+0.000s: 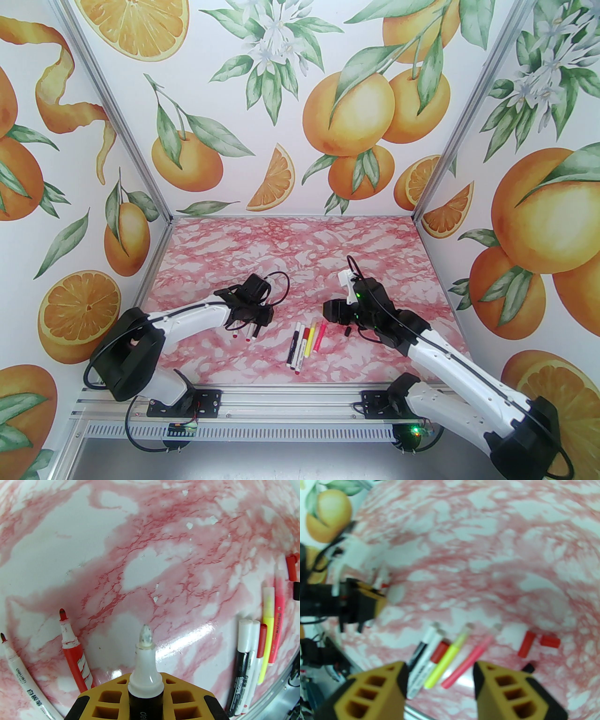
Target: Open the pen caps
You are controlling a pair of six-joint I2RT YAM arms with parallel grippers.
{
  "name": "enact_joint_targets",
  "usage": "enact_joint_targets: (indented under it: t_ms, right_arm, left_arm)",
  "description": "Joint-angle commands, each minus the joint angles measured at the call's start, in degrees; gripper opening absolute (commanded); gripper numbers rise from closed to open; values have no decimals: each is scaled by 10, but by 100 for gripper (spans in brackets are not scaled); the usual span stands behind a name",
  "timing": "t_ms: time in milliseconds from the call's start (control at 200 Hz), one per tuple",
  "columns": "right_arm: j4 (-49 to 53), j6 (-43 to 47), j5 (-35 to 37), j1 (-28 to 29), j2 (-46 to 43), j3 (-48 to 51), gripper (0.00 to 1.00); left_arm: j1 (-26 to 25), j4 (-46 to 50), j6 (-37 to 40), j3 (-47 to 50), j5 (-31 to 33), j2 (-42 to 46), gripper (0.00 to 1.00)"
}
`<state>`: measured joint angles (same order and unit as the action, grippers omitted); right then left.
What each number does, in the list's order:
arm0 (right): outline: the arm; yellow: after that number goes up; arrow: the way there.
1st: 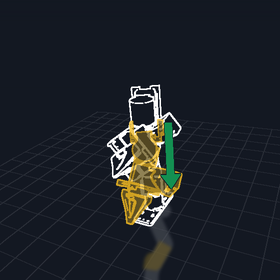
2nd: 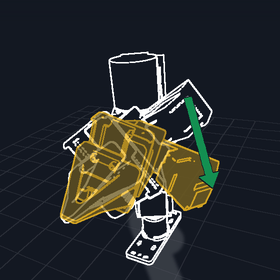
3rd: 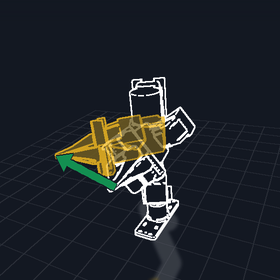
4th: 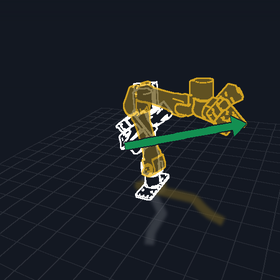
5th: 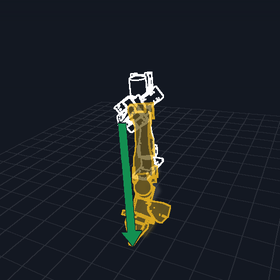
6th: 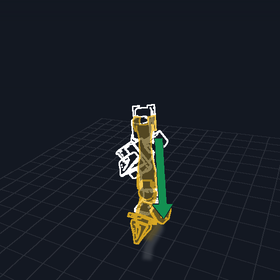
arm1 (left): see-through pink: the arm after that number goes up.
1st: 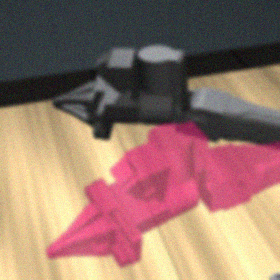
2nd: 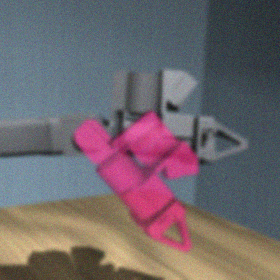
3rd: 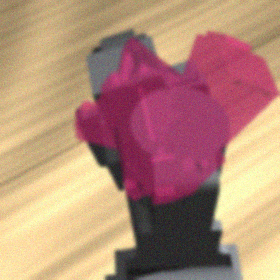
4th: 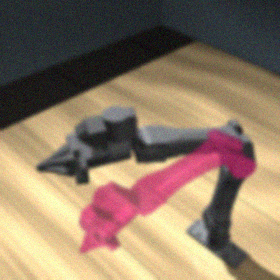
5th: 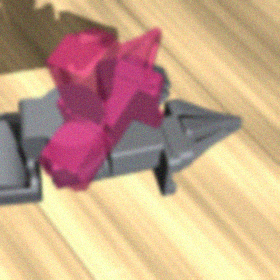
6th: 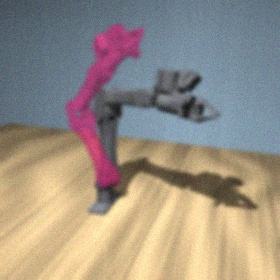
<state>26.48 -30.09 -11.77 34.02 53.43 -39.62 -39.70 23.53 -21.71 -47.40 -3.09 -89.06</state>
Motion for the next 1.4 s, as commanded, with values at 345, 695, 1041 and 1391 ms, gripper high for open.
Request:
enact_joint_targets:
  t_ms: [345,695,1041,1391]
  right_arm:
    - [-65,-22,-80,2,-7,15,58]
    - [-44,-16,-60,2,-13,12,58]
    - [-34,-12,-55,2,-16,6,58]
    - [-29,-9,-50,2,-12,2,58]
  left_arm:
    - [-24,-45,-49,-20,67,-48,18]
    - [-26,-73,-45,8,76,-40,25]
    - [-27,-70,-42,16,106,-32,35]
    - [-35,-32,-36,-15,50,47,46]
